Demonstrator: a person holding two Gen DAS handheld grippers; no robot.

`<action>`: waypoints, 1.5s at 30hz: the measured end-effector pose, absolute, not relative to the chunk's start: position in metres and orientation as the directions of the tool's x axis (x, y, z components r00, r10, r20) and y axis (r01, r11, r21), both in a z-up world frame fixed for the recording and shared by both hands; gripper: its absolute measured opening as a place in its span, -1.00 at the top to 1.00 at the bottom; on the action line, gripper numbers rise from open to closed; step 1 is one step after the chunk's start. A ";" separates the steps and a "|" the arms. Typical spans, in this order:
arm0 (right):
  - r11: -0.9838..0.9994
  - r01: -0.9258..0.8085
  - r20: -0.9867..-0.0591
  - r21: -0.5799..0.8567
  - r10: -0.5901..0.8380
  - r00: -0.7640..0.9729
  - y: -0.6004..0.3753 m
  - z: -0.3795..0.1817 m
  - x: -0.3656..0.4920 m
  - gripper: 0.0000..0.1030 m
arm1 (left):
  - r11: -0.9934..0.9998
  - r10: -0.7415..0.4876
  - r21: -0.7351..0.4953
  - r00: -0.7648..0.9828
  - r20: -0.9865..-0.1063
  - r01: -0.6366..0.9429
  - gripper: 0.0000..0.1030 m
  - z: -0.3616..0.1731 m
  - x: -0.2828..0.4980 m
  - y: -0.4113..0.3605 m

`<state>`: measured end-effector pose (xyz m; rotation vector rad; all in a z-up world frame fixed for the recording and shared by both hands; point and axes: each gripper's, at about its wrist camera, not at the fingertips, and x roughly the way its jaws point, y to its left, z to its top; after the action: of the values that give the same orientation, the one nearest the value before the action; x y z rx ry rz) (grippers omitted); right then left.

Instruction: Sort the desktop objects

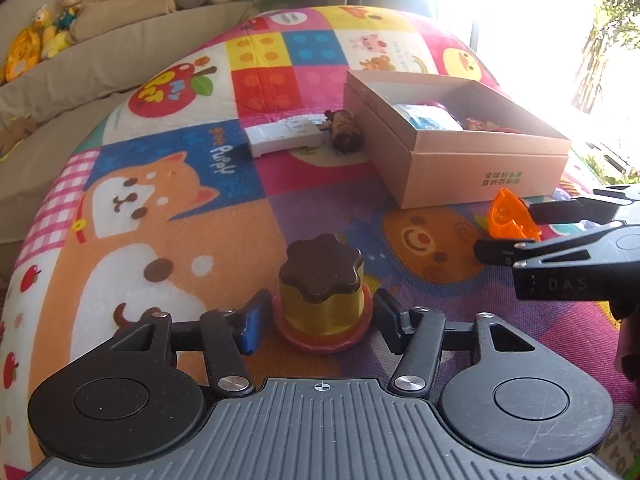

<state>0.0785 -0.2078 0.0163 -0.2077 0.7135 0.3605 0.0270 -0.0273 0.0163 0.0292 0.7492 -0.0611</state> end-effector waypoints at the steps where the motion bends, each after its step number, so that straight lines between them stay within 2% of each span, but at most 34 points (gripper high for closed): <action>1: 0.918 -0.393 -0.681 -0.049 0.257 0.686 -0.208 0.017 0.083 -0.27 | 0.998 -0.045 0.002 0.730 -0.682 0.064 -0.18 0.017 0.026 -0.026; 2: 0.918 -0.396 -0.691 -0.020 0.273 0.669 -0.209 0.019 0.087 -0.07 | 0.998 -0.045 0.000 0.729 -0.683 0.062 -0.18 0.017 0.025 -0.025; 3: 0.918 -0.397 -0.700 -0.005 0.281 0.657 -0.210 0.022 0.089 -0.03 | 0.998 -0.046 -0.004 0.728 -0.684 0.060 -0.18 0.018 0.023 -0.024; 8: 0.913 -0.407 -0.675 0.024 0.315 0.668 -0.228 0.052 0.074 -0.03 | 0.996 -0.084 -0.027 0.754 -0.651 0.088 -0.18 0.039 0.025 -0.024; 11: 0.909 -0.417 -0.561 0.027 0.359 0.746 -0.252 0.106 0.056 -0.03 | 0.990 -0.127 -0.026 0.816 -0.564 0.136 -0.18 0.075 0.036 -0.034; 15: 0.940 -0.341 -0.379 -0.005 0.314 0.871 -0.287 0.168 0.046 -0.03 | 0.977 -0.202 -0.027 0.866 -0.457 0.213 -0.18 0.118 0.066 -0.060; 18: 0.965 -0.260 -0.335 -0.023 0.238 0.912 -0.305 0.181 0.054 -0.03 | 0.969 -0.235 -0.024 0.886 -0.400 0.246 -0.18 0.134 0.097 -0.088; 20: 0.973 -0.231 -0.359 0.004 0.218 0.908 -0.314 0.179 0.066 -0.03 | 0.964 -0.252 -0.026 0.880 -0.402 0.264 -0.20 0.135 0.118 -0.103; 22: 0.977 -0.210 -0.389 0.029 0.205 0.898 -0.320 0.169 0.076 -0.03 | 0.963 -0.253 -0.024 0.871 -0.422 0.268 -0.33 0.130 0.133 -0.111; 24: 0.980 -0.195 -0.410 0.035 0.192 0.892 -0.324 0.158 0.081 -0.03 | 0.967 -0.240 -0.034 0.862 -0.447 0.252 -0.56 0.119 0.132 -0.106; 26: 0.981 -0.190 -0.431 0.038 0.188 0.883 -0.327 0.149 0.084 -0.03 | 0.972 -0.223 -0.042 0.850 -0.477 0.231 -0.68 0.104 0.124 -0.096; 33: 0.977 -0.211 -0.508 0.035 0.199 0.838 -0.313 0.124 0.110 -0.03 | 0.996 -0.086 -0.038 0.771 -0.631 0.081 -0.79 0.037 0.085 -0.037; 38: 0.951 -0.287 -0.572 0.114 0.299 0.764 -0.276 0.118 0.145 -0.03 | 0.999 -0.020 0.018 0.776 -0.631 0.041 -0.84 0.025 0.060 -0.016; 43: 0.923 -0.329 -0.580 0.199 0.381 0.720 -0.223 0.129 0.211 -0.03 | 1.000 -0.014 -0.019 0.799 -0.601 0.003 -0.87 0.030 0.055 0.000; 45: 0.929 -0.321 -0.620 0.184 0.363 0.695 -0.204 0.127 0.237 -0.23 | 1.000 0.007 -0.020 0.812 -0.584 -0.023 -0.89 0.031 0.051 0.009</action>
<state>0.2370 -0.2041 0.1266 0.0633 0.7054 0.3820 0.0512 0.0088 0.0313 -0.0263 0.6237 0.0160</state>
